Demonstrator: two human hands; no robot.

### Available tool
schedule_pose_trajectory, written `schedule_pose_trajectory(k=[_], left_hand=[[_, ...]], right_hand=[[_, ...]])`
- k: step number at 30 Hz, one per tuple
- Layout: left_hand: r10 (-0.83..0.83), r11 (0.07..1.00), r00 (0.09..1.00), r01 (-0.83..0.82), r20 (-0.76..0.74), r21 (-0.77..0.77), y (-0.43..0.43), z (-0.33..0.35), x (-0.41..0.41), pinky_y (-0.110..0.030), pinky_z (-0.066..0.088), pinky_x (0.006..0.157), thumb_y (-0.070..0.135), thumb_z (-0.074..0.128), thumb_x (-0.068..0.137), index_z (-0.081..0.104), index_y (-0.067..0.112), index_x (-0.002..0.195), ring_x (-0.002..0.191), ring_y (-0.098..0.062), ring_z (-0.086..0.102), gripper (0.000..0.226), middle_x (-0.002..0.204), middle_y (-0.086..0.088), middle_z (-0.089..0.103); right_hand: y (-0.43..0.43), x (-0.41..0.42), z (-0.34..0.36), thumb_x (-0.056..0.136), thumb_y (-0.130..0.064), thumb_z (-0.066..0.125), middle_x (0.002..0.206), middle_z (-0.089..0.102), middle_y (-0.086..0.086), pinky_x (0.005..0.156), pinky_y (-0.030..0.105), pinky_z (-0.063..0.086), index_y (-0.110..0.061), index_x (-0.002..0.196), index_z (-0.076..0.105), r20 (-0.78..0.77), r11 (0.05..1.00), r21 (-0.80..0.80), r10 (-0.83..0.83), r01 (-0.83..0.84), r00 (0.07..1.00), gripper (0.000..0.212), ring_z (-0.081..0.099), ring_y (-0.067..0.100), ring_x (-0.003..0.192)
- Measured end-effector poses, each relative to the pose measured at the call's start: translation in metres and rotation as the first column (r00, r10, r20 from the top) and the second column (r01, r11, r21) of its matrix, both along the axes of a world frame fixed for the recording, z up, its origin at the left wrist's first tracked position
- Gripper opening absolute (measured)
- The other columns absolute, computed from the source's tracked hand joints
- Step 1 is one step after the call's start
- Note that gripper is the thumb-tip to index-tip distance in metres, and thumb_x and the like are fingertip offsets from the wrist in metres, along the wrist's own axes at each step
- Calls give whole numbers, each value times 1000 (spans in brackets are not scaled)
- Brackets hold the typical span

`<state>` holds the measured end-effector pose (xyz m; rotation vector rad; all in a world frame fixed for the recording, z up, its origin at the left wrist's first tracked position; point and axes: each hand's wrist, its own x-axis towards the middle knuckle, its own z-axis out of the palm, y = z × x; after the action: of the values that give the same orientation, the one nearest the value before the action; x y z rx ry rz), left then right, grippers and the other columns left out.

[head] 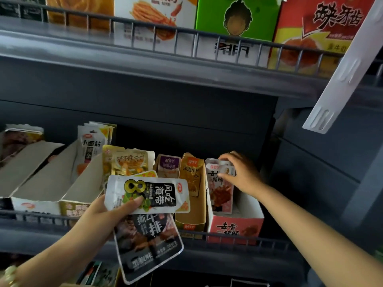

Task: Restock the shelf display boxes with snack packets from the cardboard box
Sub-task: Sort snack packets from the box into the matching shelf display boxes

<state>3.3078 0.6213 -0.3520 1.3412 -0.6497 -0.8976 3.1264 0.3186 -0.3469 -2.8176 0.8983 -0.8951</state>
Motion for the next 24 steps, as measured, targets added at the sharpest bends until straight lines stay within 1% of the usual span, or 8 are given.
schedule_pose_trajectory(k=[1,4,7,9,12,14,17,24], left_hand=[[0,1000,1000,0,-1,0,1,0,1,-43,53,76,51,94,18,58,10,110,80,-33,73,107,91,-16,75],[25,999,1000,-25,5,-20,3,-1,1,-49,54,84,33,83,58,55,8,117,83,-32,73,70,92,-15,75],[23,1000,998,-22,51,-14,7,-2,0,-48,55,83,28,77,66,55,10,115,84,-29,73,57,92,-12,75],[21,999,999,-19,48,-28,12,1,-2,-48,55,84,28,76,68,57,10,112,85,-30,73,51,92,-12,75],[43,997,999,-41,32,-59,23,5,0,-44,55,81,26,72,73,60,9,107,82,-29,73,40,90,-13,75],[39,998,999,-37,36,-59,32,5,6,-41,57,78,27,71,74,60,8,108,83,-28,73,41,90,-13,75],[-14,999,999,16,40,-47,49,5,18,-36,60,67,21,71,78,59,6,111,83,-31,73,38,92,-14,75],[-55,998,995,54,79,9,96,1,74,-47,55,85,11,74,78,55,16,117,93,-27,72,44,103,-7,74]], right_hand=[[12,3,4,85,-30,70,112,55,-7,87,24,44,-20,114,59,102,998,57,13,-19,995,32,53,9,105],[69,20,21,91,-32,61,105,62,-12,90,26,49,-25,104,63,334,920,323,107,-221,936,15,58,1,99],[128,33,37,83,-44,65,108,62,-8,88,24,50,-29,110,58,231,779,504,295,-373,927,32,58,6,103],[154,38,40,68,-57,71,114,58,-9,88,25,52,-31,115,53,122,694,645,320,-320,939,56,58,6,105],[172,43,34,68,-40,81,111,65,-4,85,28,55,-21,106,55,109,584,780,228,-225,968,49,64,10,97],[179,46,28,69,-24,83,103,72,5,87,37,57,-15,96,58,178,490,839,162,-236,971,38,70,20,93],[193,55,26,64,-18,83,94,74,9,76,33,58,-12,91,61,253,407,868,135,-286,958,36,71,21,86],[216,97,31,62,-6,79,100,71,13,69,29,59,-10,107,61,433,342,850,-16,-402,901,48,69,24,89]])
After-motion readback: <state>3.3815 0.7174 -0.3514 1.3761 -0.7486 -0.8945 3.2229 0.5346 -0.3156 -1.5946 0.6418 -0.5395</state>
